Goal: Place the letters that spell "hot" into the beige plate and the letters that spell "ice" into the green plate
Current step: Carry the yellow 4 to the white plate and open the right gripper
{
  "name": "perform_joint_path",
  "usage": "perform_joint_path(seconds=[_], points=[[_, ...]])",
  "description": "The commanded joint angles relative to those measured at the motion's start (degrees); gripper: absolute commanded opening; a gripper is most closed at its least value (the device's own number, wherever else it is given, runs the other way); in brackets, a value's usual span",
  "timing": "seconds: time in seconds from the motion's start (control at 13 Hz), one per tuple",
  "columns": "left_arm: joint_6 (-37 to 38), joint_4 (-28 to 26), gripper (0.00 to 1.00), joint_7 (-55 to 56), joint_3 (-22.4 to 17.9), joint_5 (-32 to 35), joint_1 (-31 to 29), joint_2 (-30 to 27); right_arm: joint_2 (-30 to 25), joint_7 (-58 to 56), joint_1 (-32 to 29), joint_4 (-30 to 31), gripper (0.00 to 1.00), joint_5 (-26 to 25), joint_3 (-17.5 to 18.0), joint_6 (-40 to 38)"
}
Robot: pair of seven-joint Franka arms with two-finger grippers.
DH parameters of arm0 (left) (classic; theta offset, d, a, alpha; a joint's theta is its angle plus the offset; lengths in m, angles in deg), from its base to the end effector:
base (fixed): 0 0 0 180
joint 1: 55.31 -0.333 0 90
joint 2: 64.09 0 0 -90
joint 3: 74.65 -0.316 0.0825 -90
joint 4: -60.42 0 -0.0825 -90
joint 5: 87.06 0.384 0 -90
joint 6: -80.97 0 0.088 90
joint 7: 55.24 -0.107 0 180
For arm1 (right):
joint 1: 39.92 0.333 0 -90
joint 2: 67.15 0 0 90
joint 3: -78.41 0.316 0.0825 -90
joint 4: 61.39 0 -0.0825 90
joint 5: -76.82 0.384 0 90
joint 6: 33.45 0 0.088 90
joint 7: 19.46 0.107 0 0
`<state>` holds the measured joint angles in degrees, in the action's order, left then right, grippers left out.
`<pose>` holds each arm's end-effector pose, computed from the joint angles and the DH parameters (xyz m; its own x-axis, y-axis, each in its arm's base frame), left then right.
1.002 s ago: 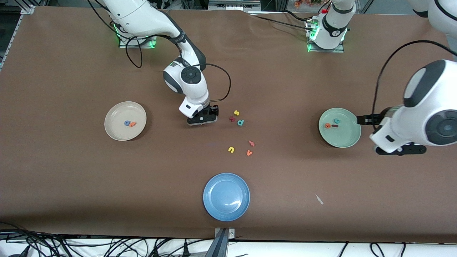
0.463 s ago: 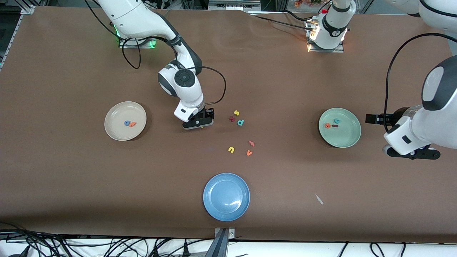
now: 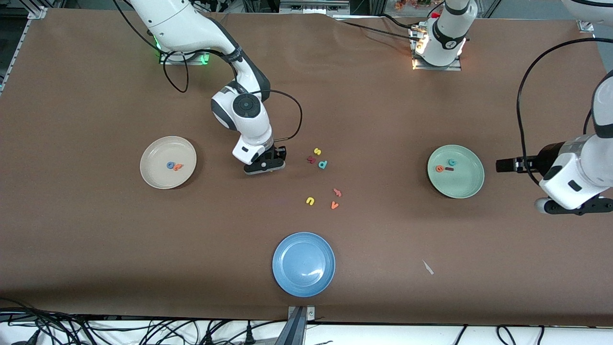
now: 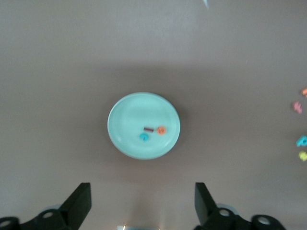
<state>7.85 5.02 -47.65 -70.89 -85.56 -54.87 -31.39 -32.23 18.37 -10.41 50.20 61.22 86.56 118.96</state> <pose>0.6777 -0.0326 0.5239 0.9640 0.0701 -0.2565 0.0659 -0.9975 -0.0248 0.4944 0.3872 0.1763 0.9717 0.1979 0.1291 0.2009 -0.9796 -0.0106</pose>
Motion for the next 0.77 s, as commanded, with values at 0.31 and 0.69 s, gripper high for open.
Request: perform_joint_path(seconds=[0.31,0.69], points=[[-22.8,-31.4,1.0,1.1,-1.2,-1.8,0.4,-18.5,0.2,0.1,-1.0,0.6,0.17,-0.2,0.3,2.5],[-22.0,-31.4,1.0,1.4,-1.2,-1.8,0.6,-18.6,-9.1,-7.4,-7.3,2.5,0.17,0.0,0.6,-8.2]])
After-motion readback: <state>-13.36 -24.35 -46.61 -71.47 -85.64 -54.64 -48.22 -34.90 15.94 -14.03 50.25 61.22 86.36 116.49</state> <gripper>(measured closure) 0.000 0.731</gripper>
